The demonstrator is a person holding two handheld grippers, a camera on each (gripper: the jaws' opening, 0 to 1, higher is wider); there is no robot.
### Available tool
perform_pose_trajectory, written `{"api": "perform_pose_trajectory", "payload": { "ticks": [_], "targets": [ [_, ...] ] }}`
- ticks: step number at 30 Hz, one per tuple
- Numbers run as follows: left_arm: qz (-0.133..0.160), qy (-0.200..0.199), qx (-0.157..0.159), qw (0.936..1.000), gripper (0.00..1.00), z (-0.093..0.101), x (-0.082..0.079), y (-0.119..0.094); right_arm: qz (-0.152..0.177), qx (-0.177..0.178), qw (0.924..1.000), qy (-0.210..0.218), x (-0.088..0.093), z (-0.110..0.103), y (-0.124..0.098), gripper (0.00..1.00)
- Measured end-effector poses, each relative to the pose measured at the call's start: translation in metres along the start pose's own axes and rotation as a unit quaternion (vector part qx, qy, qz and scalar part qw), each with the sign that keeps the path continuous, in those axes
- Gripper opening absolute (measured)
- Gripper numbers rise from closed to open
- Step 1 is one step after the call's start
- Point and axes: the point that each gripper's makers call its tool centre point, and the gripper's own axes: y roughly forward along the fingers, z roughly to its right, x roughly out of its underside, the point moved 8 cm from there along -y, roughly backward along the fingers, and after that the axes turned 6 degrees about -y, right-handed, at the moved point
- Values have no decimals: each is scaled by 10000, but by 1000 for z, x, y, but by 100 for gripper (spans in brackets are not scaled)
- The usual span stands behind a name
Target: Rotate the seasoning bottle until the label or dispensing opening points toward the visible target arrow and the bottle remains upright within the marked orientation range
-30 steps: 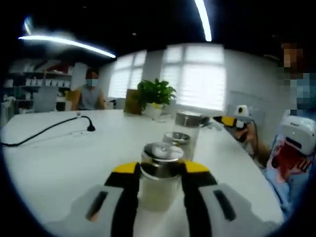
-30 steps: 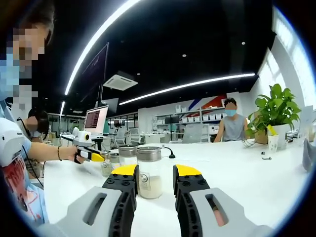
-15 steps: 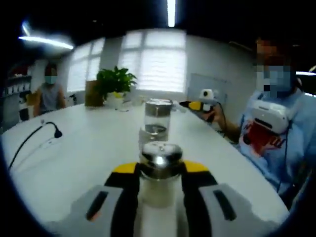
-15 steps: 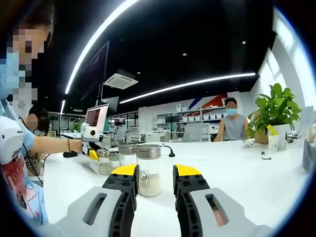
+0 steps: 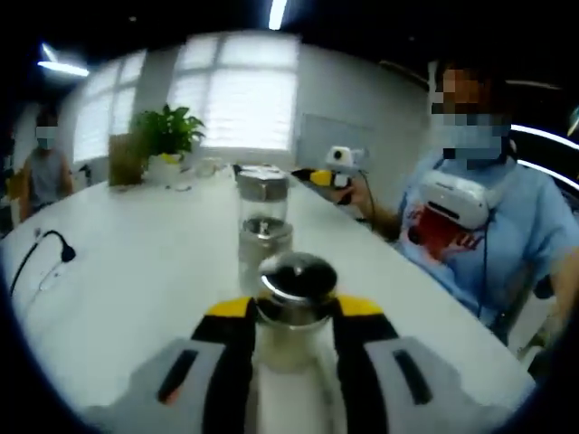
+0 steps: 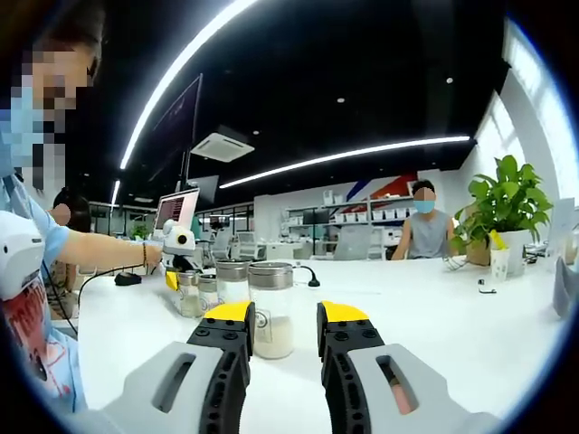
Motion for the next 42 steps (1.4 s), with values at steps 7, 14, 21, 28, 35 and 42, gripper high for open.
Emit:
{"api": "perform_pose_trajectory", "payload": {
  "ticks": [7,14,21,28,35,42],
  "targets": [
    [-155,101,286,9994,35,-8,-3,3,4,-62,10000,-45,-2,-3,2,27],
    [-213,197,465,9985,35,-18,-5,-2,41,-86,9999,-66,-4,-5,3,27],
    [-271,132,606,9977,36,-17,-5,3,27,-142,9999,-34,-1,-5,4,27],
    [-307,138,641,9974,36,-20,-2,1,11,-100,9999,-65,0,-4,3,27],
    [-403,368,374,9978,49,-19,5,2,-20,-171,9998,-29,1,-6,5,27],
    [-222,261,-136,9993,64,-16,5,-2,-66,-195,9998,-13,3,-8,7,27]
  ]
}}
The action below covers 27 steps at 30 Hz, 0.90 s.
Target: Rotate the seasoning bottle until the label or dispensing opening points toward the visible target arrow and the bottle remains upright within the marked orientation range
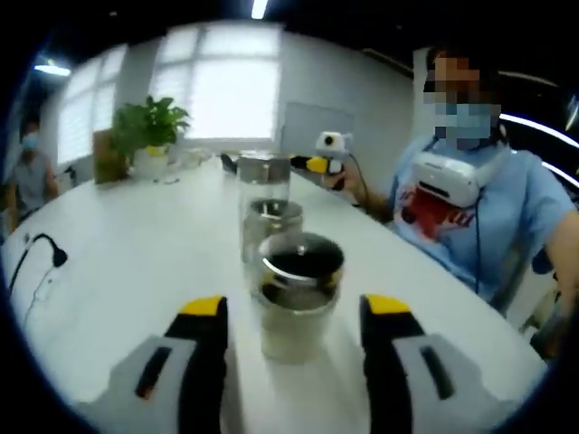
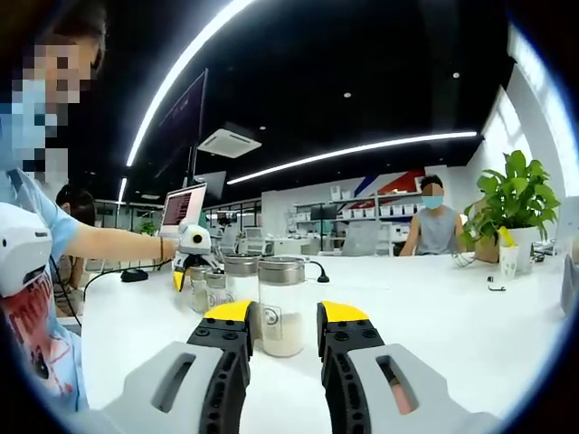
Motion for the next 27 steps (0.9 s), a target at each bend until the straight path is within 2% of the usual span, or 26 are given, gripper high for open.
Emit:
{"api": "perform_pose_trajectory", "payload": {
  "ticks": [4,7,9,11,13,15,16,18,19,21,23,24,27],
  "targets": [
    [-132,-107,-669,9976,65,3,5,-9,24,-13,10000,16,0,0,0,27],
    [-158,-259,-1202,9923,66,13,12,-15,17,-15,10000,28,1,-1,0,27],
    [232,-489,-1470,9877,65,26,14,-16,7,-12,10000,25,1,-1,1,27],
    [102,-380,-1854,9819,69,38,19,-17,9,-22,10000,9,0,-1,1,27],
    [-79,-342,-2297,9726,73,47,24,-19,12,-24,10000,17,0,-2,1,27],
    [8,-471,-2690,9620,72,55,27,-20,17,-29,10000,32,0,-2,2,27],
    [245,-547,-2770,9590,71,60,26,-20,19,-30,10000,37,0,-2,3,27],
    [572,-817,-3019,9481,70,67,26,-24,23,-50,10000,32,0,-4,4,27],
    [764,-824,-3151,9424,70,70,25,-25,21,-62,10000,23,0,-5,4,27],
    [870,-1049,-3497,9269,69,77,28,-29,3,-69,10000,5,-1,-6,5,27],
    [761,-1462,-3616,9177,69,88,32,-29,-12,-27,10000,72,-1,-6,7,28],
    [922,-1367,-3800,9102,69,90,31,-28,-4,-24,9999,101,-2,-5,9,29],
    [873,-1429,-4297,8873,69,100,37,-27,44,-6,10000,73,-6,-8,12,29]
  ]
}}
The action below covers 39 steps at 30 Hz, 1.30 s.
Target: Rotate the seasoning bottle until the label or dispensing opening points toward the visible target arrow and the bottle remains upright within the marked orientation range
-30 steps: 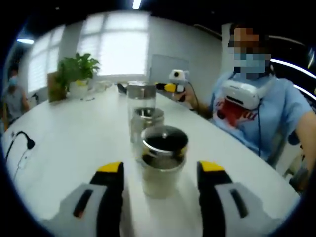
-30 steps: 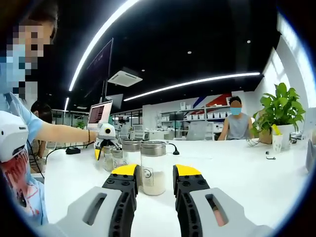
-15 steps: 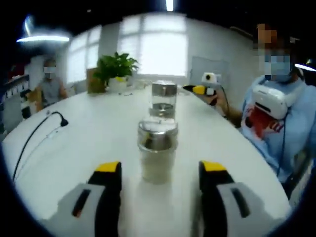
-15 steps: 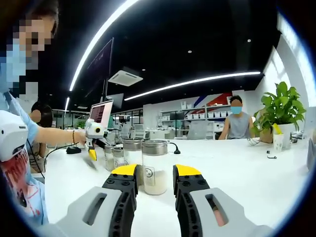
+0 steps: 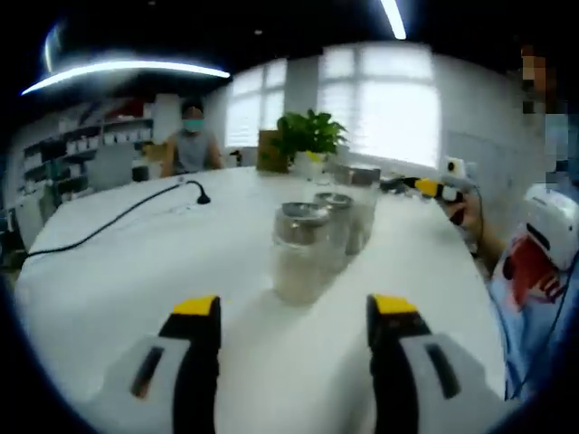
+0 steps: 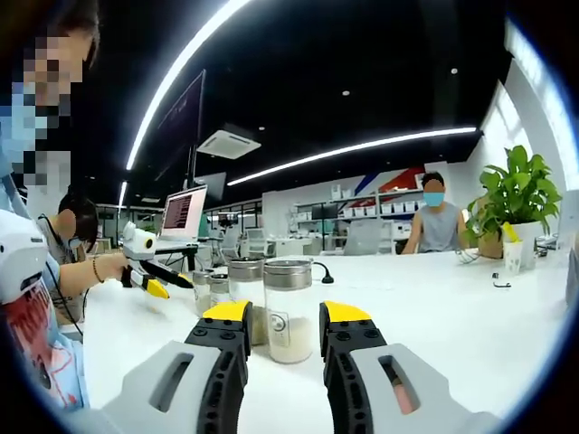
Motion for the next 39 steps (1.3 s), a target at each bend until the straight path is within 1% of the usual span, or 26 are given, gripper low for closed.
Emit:
{"api": "perform_pose_trajectory", "payload": {
  "ticks": [2,3,5,6,7,9,10,12,13,14,15,17,18,20,22,23,24,26,28,30,31,33,34,35,37,39],
  "targets": [
    [14,-302,-208,9993,68,5,1,-4,-113,39,9999,-119,-1,-2,2,29],
    [31,-346,-255,9991,68,7,0,-5,-157,51,9997,-163,-1,-3,3,29],
    [94,-150,-255,9995,71,15,-5,-4,-133,8,9998,-121,0,-5,4,31],
    [143,-130,-302,9994,72,19,-9,-5,2,-76,9999,77,-1,-8,6,32],
    [224,-163,-404,9988,73,22,-12,-6,9,-130,9997,208,-1,-9,6,32],
    [338,-155,-444,9983,75,29,-17,-10,-101,-76,9998,138,-1,-7,7,34],
    [372,-166,-447,9982,76,32,-18,-11,-245,84,9997,11,-1,-4,7,34],
    [446,-175,-420,9980,75,36,-19,-13,-507,359,9979,-162,0,0,7,36],
    [486,-87,-353,9982,72,39,-20,-13,-427,464,9979,-169,-1,2,7,37],
    [465,-78,-358,9982,70,41,-21,-13,-366,565,9977,-66,-2,6,7,38],
    [486,-83,-381,9981,70,44,-23,-13,-364,581,9976,-18,-3,8,7,38],
    [654,-78,-372,9971,72,49,-28,-15,-484,532,9974,21,-5,9,7,38],
    [674,-116,-360,9970,73,51,-29,-16,-490,526,9974,10,-7,9,7,38],
    [689,-163,-339,9969,74,55,-30,-18,-491,508,9974,-101,-12,5,8,39],
    [712,-173,-324,9968,77,58,-31,-20,-598,419,9968,-312,-13,2,13,38],
    [741,-209,-353,9964,78,59,-30,-22,-723,362,9962,-338,-12,0,16,38],
    [762,-254,-402,9960,80,59,-31,-22,-764,361,9959,-320,-12,-2,19,38],
    [731,-306,-486,9957,83,59,-31,-26,-756,314,9963,-261,-12,-5,25,38],
    [814,-335,-573,9945,87,59,-33,-30,-819,276,9961,-191,-12,-9,29,41],
    [904,-357,-595,9935,89,59,-35,-34,-904,374,9949,-249,-13,-9,31,45],
    [930,-360,-591,9933,91,59,-35,-34,-809,574,9947,-288,-16,-7,31,46],
    [1335,-223,-536,9893,97,59,-42,-33,-528,922,9943,-128,-20,-3,28,42],
    [1418,-65,-585,9881,98,59,-44,-33,-616,1031,9926,-160,-21,0,24,41],
    [1345,-34,-636,9889,98,59,-42,-33,-666,1215,9901,-203,-23,3,21,41],
    [1193,-51,-697,9904,99,60,-42,-33,-557,1516,9860,-419,-30,8,17,42],
    [1186,-148,-610,9910,100,64,-41,-37,-481,1586,9847,-538,-38,9,11,42]
  ]
}}
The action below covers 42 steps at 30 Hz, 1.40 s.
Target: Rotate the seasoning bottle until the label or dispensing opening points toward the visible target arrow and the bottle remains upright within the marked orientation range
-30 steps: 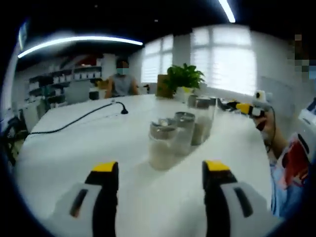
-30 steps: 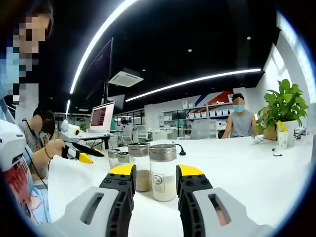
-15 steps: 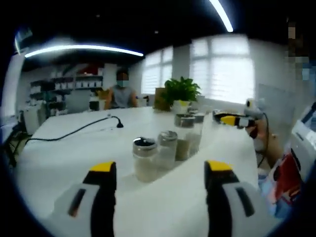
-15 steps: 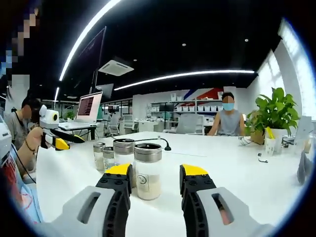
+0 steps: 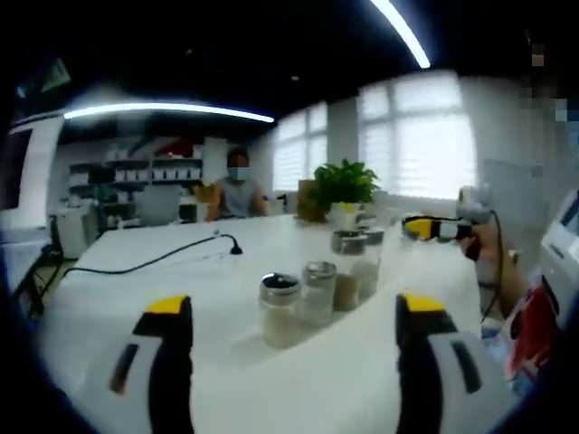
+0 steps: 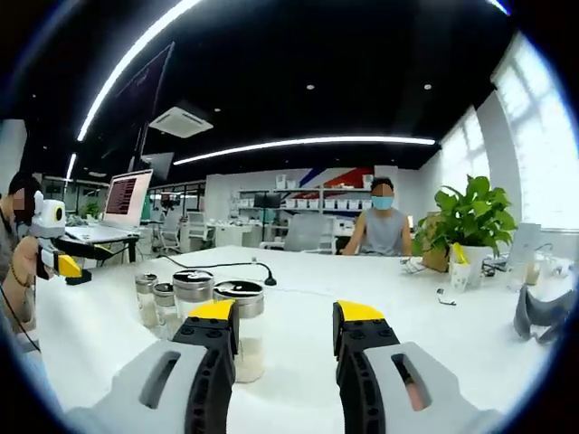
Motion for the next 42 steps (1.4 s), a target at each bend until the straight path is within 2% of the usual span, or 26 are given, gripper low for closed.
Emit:
{"api": "perform_pose_trajectory", "payload": {
  "ticks": [1,3,4,5,6,7,10,15,18,20,22,26,30,35,37,39,42],
  "targets": [
    [34,-182,37,9998,99,3,-2,-2,8,26,10000,-36,-2,2,-3,42],
    [132,-190,4,9997,99,7,-9,-5,7,67,9999,-81,-6,4,-7,45],
    [128,-240,-114,9996,100,7,-11,-7,20,76,9999,-97,-9,6,-9,47],
    [8,-393,-292,9988,100,7,-11,-9,60,50,9999,-121,-12,6,-12,49],
    [-32,-452,-307,9985,100,8,-12,-10,52,-20,9998,-213,-15,6,-13,50],
    [17,-389,-253,9989,100,10,-14,-12,-42,-101,9992,-392,-17,5,-15,53],
    [122,-371,-191,9991,100,16,-20,-22,41,-63,9990,-439,-24,4,-19,59],
    [275,-218,-326,9989,100,18,-30,-36,-49,-51,9992,-406,-32,11,-30,71],
    [45,-160,-595,9981,100,15,-30,-46,-117,40,9992,-379,-35,18,-37,77],
    [128,70,-848,9963,100,10,-32,-52,-152,14,9991,-399,-35,22,-43,81],
    [187,221,-1077,9938,100,5,-32,-58,-53,-130,9998,-124,-35,23,-46,91],
    [401,140,-1036,9937,100,1,-37,-73,-47,-187,9998,-55,-34,29,-56,99],
    [604,303,-1210,9904,100,-4,-41,-90,-32,192,9997,-133,-34,36,-69,99],
    [776,302,-1316,9878,100,-11,-44,-106,-1,365,9993,-95,-34,39,-79,99],
    [678,549,-1487,9850,100,-15,-44,-111,6,415,9991,-107,-34,39,-80,99],
    [746,530,-1587,9831,100,-16,-45,-114,-6,453,9988,-164,-34,38,-80,99],
    [876,353,-1470,9846,100,-19,-48,-118,-80,496,9984,-248,-33,39,-79,99]
  ]
}}
